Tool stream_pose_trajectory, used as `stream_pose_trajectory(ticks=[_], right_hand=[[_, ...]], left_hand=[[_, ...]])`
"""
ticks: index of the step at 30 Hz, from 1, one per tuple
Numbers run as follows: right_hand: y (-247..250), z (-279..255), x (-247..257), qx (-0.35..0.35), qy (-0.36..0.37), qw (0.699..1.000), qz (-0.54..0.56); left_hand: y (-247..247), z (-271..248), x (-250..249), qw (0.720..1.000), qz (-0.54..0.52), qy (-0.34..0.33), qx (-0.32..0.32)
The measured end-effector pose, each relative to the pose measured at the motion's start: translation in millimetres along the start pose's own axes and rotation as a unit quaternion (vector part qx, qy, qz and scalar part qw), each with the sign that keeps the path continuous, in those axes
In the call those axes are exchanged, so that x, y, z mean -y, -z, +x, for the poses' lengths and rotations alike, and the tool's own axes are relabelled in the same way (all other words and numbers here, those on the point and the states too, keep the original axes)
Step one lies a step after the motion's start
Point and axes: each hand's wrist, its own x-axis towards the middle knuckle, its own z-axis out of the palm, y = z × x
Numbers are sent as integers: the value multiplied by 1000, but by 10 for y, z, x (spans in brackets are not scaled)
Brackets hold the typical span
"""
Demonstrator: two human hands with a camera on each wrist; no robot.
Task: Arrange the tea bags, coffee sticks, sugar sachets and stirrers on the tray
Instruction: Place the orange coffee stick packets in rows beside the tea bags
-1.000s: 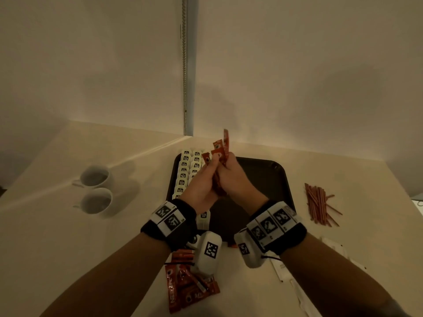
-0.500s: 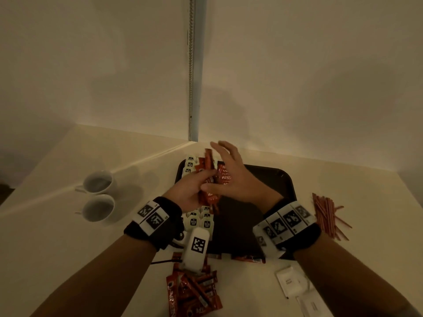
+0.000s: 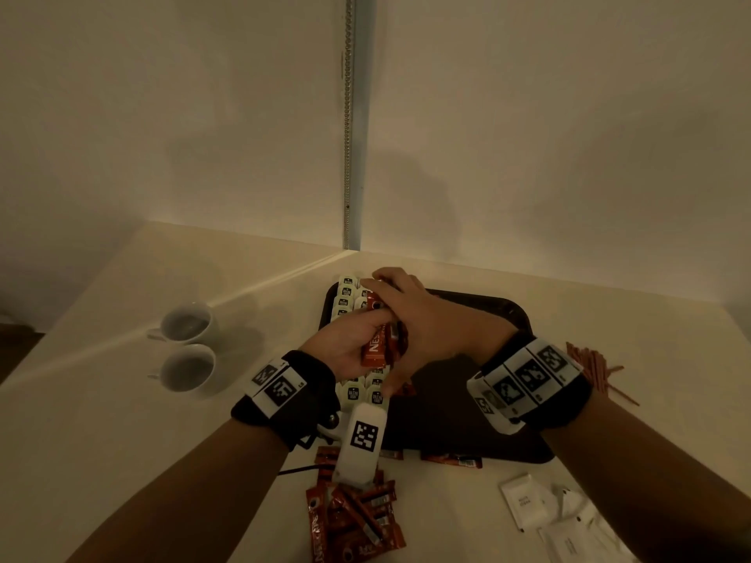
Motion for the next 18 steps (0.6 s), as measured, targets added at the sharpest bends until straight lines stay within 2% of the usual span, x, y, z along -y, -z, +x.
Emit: stream_pose_trajectory(ticks=[2,4,8,10,13,15,17,18], right_hand=[[28,-25,-12,47,-4,999,-7],[30,-27,-30,48,-2,998,-30],[-2,42,-86,-30,23,998,-50],[24,53,-128,-49,33,998,-20],[125,24,-156,-47,20,994,93],[164,18,-181,-126,-24,981,146],[161,25,-202,-214,-81,965,129],[145,32,-211,-232,-97,960,125]], left_hand=[[8,-12,-8,1000,-13,4,0],[18,-19,-14,1000,-18,12,-1],[8,-32,-39,999,-19,26,7],[2,-45,-47,1000,-6,26,12],[24,-41,-34,1000,27,6,11],[25,-25,-16,997,70,-27,4],[8,-18,-8,989,131,-71,-18],[3,-12,-6,982,162,-93,-28]])
